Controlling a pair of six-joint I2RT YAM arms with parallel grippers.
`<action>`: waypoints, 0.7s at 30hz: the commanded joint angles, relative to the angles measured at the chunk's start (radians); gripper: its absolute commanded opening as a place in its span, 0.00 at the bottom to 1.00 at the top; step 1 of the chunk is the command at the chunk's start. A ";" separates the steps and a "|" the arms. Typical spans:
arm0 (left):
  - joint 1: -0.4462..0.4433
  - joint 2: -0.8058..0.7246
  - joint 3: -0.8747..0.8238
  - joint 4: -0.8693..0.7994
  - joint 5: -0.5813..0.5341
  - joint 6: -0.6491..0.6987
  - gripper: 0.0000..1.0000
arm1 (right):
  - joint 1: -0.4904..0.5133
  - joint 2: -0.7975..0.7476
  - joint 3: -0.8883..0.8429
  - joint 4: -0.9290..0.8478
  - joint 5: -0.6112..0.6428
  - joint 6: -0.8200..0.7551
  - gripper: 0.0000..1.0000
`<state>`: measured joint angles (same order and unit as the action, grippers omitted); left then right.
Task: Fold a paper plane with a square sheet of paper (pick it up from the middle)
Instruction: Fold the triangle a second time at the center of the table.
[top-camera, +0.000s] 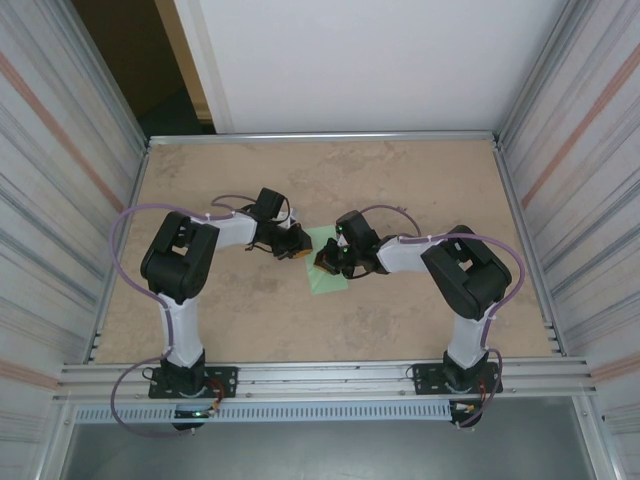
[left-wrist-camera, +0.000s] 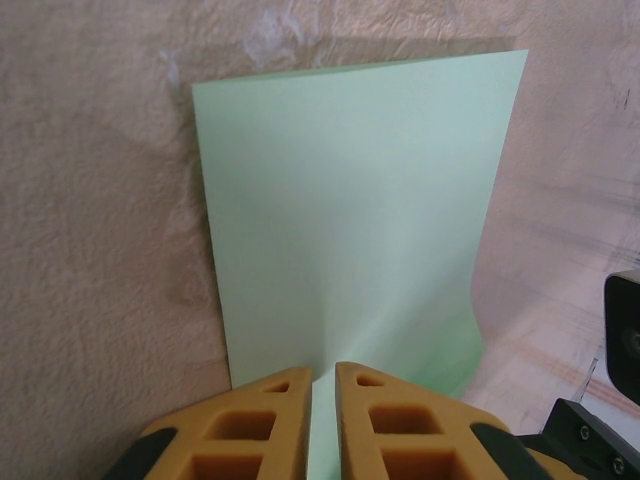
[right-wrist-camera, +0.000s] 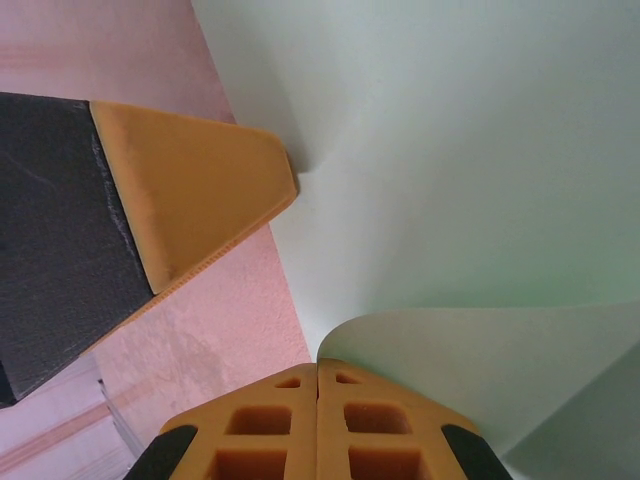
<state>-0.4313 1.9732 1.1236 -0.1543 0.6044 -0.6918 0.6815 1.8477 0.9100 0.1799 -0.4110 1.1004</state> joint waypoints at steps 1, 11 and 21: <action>0.000 0.030 -0.005 -0.054 -0.035 0.020 0.15 | 0.007 0.023 0.009 0.012 0.018 0.024 0.00; 0.001 0.032 -0.009 -0.053 -0.035 0.021 0.15 | 0.007 0.033 0.012 0.005 0.027 0.029 0.00; 0.000 0.033 -0.013 -0.053 -0.035 0.021 0.15 | 0.005 0.039 0.013 0.003 0.032 0.027 0.00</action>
<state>-0.4313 1.9732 1.1236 -0.1547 0.6044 -0.6918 0.6815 1.8660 0.9100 0.1905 -0.4042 1.1160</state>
